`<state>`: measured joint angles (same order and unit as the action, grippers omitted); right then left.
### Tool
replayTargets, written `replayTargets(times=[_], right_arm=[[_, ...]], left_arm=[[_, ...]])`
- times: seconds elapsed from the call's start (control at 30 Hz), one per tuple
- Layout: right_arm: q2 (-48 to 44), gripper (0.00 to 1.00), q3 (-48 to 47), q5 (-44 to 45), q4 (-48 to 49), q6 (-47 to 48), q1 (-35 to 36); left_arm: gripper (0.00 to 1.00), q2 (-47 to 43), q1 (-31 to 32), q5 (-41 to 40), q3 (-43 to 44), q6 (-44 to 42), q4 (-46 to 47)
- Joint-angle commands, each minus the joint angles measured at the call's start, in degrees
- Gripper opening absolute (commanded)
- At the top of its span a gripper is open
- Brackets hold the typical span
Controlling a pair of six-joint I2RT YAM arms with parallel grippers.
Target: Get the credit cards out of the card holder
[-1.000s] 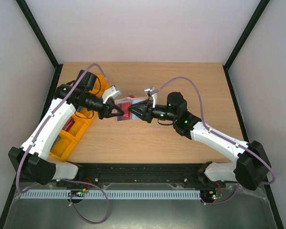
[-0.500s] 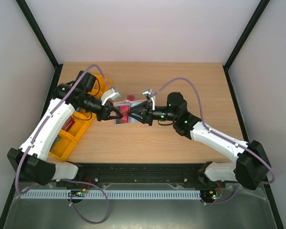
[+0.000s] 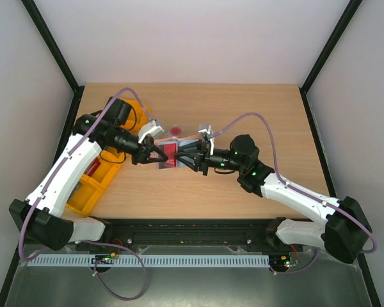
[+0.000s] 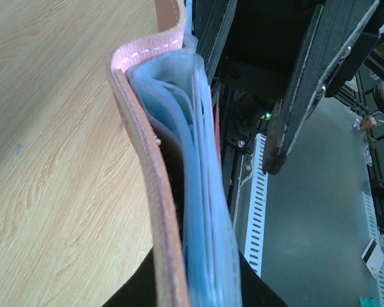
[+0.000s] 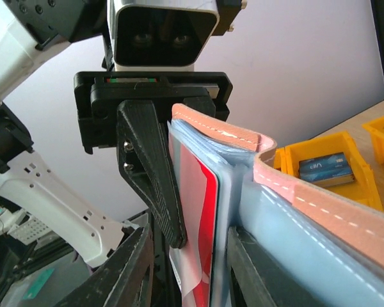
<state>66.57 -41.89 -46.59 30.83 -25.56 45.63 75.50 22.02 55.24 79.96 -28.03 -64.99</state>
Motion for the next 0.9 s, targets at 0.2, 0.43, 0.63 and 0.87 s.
replayTargets(times=[0.2,0.43,0.63,0.87], right_arm=[[2.48,0.34,-3.6,0.7,12.68,-5.38,3.49],[4.44,0.41,-6.0,-1.06,11.82,-6.43,3.5],[5.73,0.26,-7.26,-3.34,9.8,-6.58,3.55],[9.47,0.02,-14.0,4.74,-9.41,0.98,3.94]], left_arm=[[0.09,0.61,3.06,5.44,-0.68,-4.07,2.18],[0.11,0.36,3.38,5.49,-0.7,-5.45,0.76],[0.05,0.5,3.38,4.95,-0.37,-4.69,1.57],[0.05,1.24,2.94,5.19,0.43,-4.37,1.64]])
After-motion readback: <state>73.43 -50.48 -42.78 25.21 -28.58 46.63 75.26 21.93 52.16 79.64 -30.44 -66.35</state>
